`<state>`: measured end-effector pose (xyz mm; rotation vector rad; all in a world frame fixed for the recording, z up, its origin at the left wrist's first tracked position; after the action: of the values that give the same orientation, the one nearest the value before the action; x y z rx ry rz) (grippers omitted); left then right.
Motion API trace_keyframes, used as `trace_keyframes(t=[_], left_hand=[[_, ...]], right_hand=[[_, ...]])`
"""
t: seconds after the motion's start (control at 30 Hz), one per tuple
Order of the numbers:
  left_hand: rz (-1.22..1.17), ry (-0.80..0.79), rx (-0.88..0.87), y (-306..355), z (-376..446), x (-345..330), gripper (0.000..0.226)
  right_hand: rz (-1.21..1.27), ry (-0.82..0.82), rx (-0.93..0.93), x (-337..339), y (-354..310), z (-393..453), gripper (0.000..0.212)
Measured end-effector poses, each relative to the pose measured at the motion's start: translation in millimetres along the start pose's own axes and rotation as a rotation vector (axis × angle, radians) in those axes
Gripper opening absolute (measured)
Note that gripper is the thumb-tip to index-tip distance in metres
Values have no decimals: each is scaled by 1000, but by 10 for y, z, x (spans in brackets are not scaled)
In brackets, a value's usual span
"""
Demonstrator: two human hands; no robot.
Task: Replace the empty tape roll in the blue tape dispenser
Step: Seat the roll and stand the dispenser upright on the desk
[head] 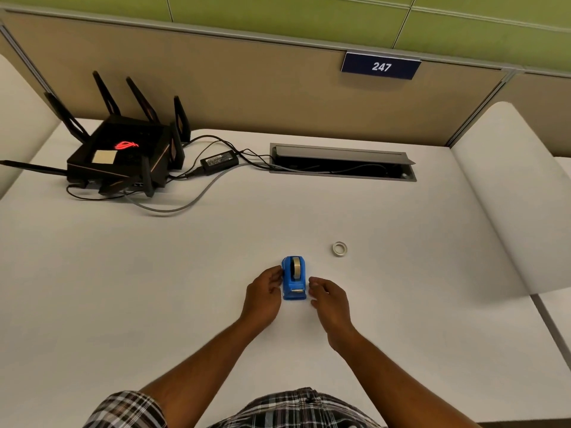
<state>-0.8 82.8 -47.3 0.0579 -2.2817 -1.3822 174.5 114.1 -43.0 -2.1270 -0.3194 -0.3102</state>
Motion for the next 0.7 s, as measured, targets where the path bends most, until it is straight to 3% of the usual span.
trace_keyframes(t=[0.3,0.7], left_hand=[[-168,-23,96,35,-55,-79,45],[-215,-25,124,241,81,-93,41]], right_hand=[[24,-138,89,-179,-171,-38,47],[137,-141,98,-182,-361,39,45]])
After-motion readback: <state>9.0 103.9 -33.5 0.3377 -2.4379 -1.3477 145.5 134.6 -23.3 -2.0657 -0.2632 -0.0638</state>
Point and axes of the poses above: each hand's wrist, its own z-axis towards the middle knuckle, its own x-axis out of the back of the hand, y = z × x, the point moved 8 cm from there along z, towards the middle knuckle, and after that the axes turned 4 degrees about y, right-handed, at the moved point
